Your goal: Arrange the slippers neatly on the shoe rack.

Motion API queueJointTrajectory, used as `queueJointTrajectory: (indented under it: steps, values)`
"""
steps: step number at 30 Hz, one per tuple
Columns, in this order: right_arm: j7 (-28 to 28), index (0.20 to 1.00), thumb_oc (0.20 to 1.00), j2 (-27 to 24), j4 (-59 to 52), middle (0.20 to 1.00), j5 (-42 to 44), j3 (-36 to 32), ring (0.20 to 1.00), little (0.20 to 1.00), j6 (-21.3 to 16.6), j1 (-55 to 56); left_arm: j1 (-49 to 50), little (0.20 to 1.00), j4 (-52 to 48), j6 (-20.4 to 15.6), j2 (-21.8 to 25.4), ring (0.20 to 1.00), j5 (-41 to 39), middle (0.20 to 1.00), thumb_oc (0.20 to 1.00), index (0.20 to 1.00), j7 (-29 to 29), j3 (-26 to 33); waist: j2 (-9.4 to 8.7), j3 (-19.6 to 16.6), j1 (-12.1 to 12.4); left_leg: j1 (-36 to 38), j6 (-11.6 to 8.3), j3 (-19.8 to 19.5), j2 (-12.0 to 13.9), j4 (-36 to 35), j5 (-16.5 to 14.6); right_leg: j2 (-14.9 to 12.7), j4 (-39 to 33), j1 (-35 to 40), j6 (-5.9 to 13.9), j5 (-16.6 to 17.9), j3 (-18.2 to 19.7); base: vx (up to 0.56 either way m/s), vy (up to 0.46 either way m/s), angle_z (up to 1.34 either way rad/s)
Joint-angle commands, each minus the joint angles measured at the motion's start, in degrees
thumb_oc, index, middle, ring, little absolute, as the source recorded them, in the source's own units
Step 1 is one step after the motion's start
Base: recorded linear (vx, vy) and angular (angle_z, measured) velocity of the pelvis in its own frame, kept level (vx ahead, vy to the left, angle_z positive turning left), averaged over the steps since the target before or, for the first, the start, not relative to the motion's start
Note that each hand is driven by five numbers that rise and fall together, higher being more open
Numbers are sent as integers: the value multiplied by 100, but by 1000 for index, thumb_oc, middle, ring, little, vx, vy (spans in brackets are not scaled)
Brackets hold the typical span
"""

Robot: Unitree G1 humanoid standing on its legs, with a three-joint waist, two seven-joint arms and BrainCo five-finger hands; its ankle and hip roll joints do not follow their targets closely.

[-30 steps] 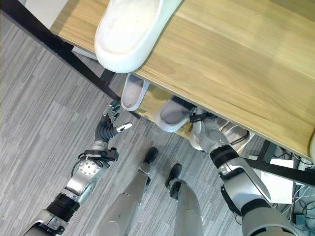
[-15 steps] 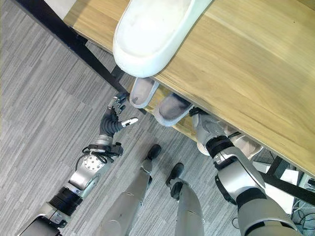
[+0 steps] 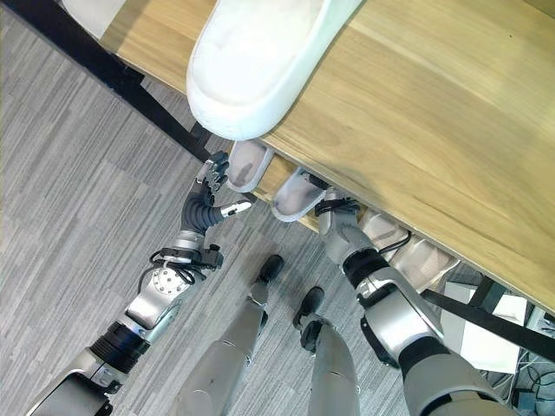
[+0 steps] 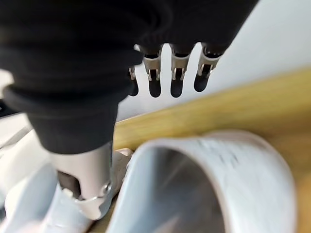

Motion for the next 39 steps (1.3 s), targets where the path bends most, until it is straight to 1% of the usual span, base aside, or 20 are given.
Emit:
queueJointTrajectory:
  steps: [1,2,4,6,8,9,12,14,15,16,17,18,20,23,25,28,29,32,36,39]
  values:
    - [-384,1000,1000,117,-325,1000,692,-125,1000,1000,-492,354,159,1000,-154,-282,-127,1000,208,1000,1000,1000,123,17,-41,-298,-43,243,351,326,39,-28,-662,70,-593,425,330,99,338,3,3,-8]
    - [-416,1000,1000,181,-410,1000,870,-212,1000,1000,-587,462,188,1000,-139,-274,-124,1000,209,1000,1000,1000,140,14,-38,-300,-50,268,353,331,50,-37,-665,72,-608,450,327,100,350,-2,5,-6]
    - [-481,1000,1000,403,-415,1000,1636,-524,1000,1000,-920,623,193,1000,-107,-239,-124,1000,196,1000,1000,1000,192,10,-18,-282,-68,295,363,350,64,-37,-668,75,-611,472,318,100,358,-12,7,-8]
    - [-381,1000,1000,650,-104,1000,2826,-821,1000,1000,-1288,621,262,1000,-83,-231,-60,1000,97,1000,1000,1000,177,15,44,-218,-61,297,357,386,69,-42,-667,73,-605,482,308,107,362,-31,5,-10]
    - [-322,1000,1000,675,-58,1000,3030,-846,1000,1000,-1345,609,286,1000,-92,-216,-46,1000,63,1000,1000,1000,163,22,52,-205,-49,290,357,390,68,-39,-665,73,-601,473,304,108,358,-13,-7,-7]
    - [-261,1000,1000,715,7,1000,3285,-912,1000,1000,-1429,606,328,1000,-109,-216,-33,1000,33,1000,1000,1000,135,29,65,-194,-42,281,354,382,68,-40,-660,69,-603,466,303,112,354,-2,-12,-4]
    - [64,1000,1000,881,305,1000,4698,-1171,1000,1000,-1905,474,390,1000,-151,-173,11,1000,-60,1000,1000,1000,31,-12,83,-205,8,266,343,354,69,-59,-646,66,-607,448,300,115,328,2,-12,0]
    - [328,1000,1000,971,369,1000,5511,-1217,1000,1000,-2150,414,407,1000,-155,-116,33,1000,-113,1000,1000,1000,-32,-27,84,-193,41,260,334,341,79,-78,-637,74,-592,420,296,116,320,6,-38,2]
    - [476,1000,1000,1026,359,1000,5851,-1230,1000,1000,-2268,422,405,1000,-136,-82,32,1000,-140,1000,1000,1000,-67,-27,84,-187,44,262,329,339,84,-85,-633,78,-592,416,295,118,320,10,-45,4]
    - [705,1000,1000,1114,350,1000,6411,-1247,1000,1000,-2432,437,411,1000,-98,-22,13,1000,-184,1000,1000,1000,-140,-42,91,-168,79,273,322,321,93,-104,-622,73,-596,421,294,122,296,14,-57,3]
    - [826,1000,1000,1164,371,1000,6664,-1222,1000,1000,-2512,419,445,1000,-111,-22,-6,1000,-217,1000,1000,1000,-188,-62,98,-152,112,289,309,309,99,-120,-611,77,-614,441,298,124,286,11,-46,2]
    - [839,1000,1000,1161,382,1000,6676,-1222,1000,1000,-2519,415,445,1000,-112,-22,-5,1000,-217,1000,1000,1000,-189,-62,100,-150,111,293,309,308,99,-122,-610,78,-617,446,298,125,285,15,-49,3]
    - [1146,1000,1000,1220,426,1000,7227,-1185,1000,1000,-2583,278,481,1000,-106,-12,-4,1000,-257,1000,1000,1000,-254,-106,114,-94,193,367,292,279,109,-156,-598,79,-649,517,304,115,252,14,-48,5]
    - [1423,1000,1000,1241,436,1000,7556,-1135,1000,1000,-2617,176,455,1000,-83,-2,13,1000,-263,1000,1000,1000,-323,-143,108,-61,258,423,281,258,107,-196,-580,71,-671,580,308,107,226,18,-26,10]
    - [1770,1000,1000,1218,414,1000,7969,-1070,1000,1000,-2565,1,467,1000,-78,10,67,1000,-311,1000,1000,1000,-443,-171,97,-11,339,465,262,244,106,-209,-570,57,-665,613,315,100,196,26,-31,4]
    - [1903,1000,1000,1113,381,1000,8138,-1068,1000,1000,-2580,-191,510,1000,-75,22,110,1000,-344,1000,1000,1000,-495,-218,87,32,397,475,260,242,96,-209,-566,34,-642,617,322,100,172,10,-15,11]
    - [1891,1000,1000,968,379,1000,8179,-1124,1000,1000,-2640,-426,540,1000,-31,20,127,1000,-370,1000,1000,1000,-523,-277,84,58,451,475,262,241,88,-216,-553,22,-629,617,331,103,165,4,-5,10]
    - [1875,1000,1000,947,294,1000,8178,-1161,1000,1000,-2687,-449,514,1000,18,46,123,1000,-361,1000,1000,1000,-534,-303,73,95,462,507,270,263,83,-224,-553,14,-641,661,331,111,179,1,0,2]
    - [1895,1000,1000,964,155,1000,8051,-1166,1000,1000,-2697,-188,464,1000,55,60,106,1000,-287,1000,1000,1000,-525,-294,43,94,410,623,289,321,89,-261,-573,13,-702,771,343,152,228,0,0,0]
    - [1942,1000,1000,874,-372,1000,7382,-933,1000,1000,-2491,586,584,1000,75,85,70,1000,-286,1000,1000,1000,-538,-142,17,73,303,872,301,391,149,-374,-560,24,-865,1013,360,242,273,2,21,-1]
